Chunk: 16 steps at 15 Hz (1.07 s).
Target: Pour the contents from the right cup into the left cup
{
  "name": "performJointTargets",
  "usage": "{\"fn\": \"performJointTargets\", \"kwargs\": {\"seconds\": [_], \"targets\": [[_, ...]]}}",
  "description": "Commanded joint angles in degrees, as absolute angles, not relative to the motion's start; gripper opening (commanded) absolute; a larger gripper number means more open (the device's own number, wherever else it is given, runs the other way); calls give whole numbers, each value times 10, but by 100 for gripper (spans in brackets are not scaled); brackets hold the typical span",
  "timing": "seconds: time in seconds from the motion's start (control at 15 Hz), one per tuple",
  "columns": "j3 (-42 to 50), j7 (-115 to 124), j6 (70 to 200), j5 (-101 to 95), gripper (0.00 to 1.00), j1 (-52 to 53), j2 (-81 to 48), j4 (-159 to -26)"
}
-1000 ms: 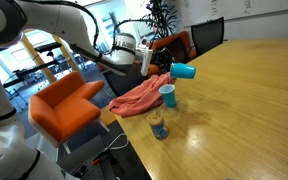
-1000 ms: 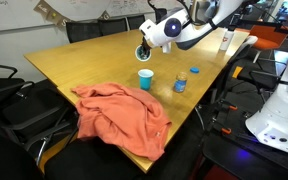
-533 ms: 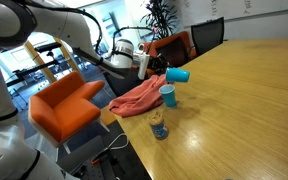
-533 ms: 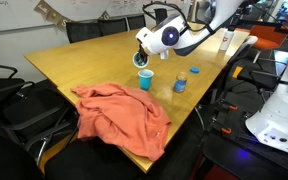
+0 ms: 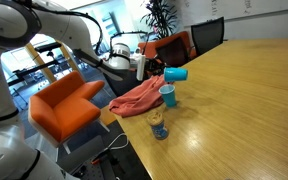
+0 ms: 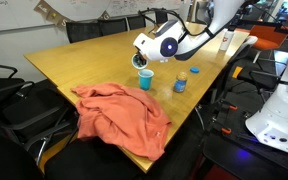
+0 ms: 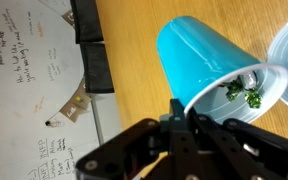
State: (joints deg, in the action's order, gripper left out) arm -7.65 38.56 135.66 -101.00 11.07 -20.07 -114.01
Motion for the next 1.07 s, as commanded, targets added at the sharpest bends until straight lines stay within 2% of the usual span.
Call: {"fn": "performJointTargets", "kwargs": {"seconds": [0.0,1.0], "targets": [[-86,389,1336,-1031,1,106,-162,-1175],[-111,374,1196,-1108,1,116,-171,-1244]]}}
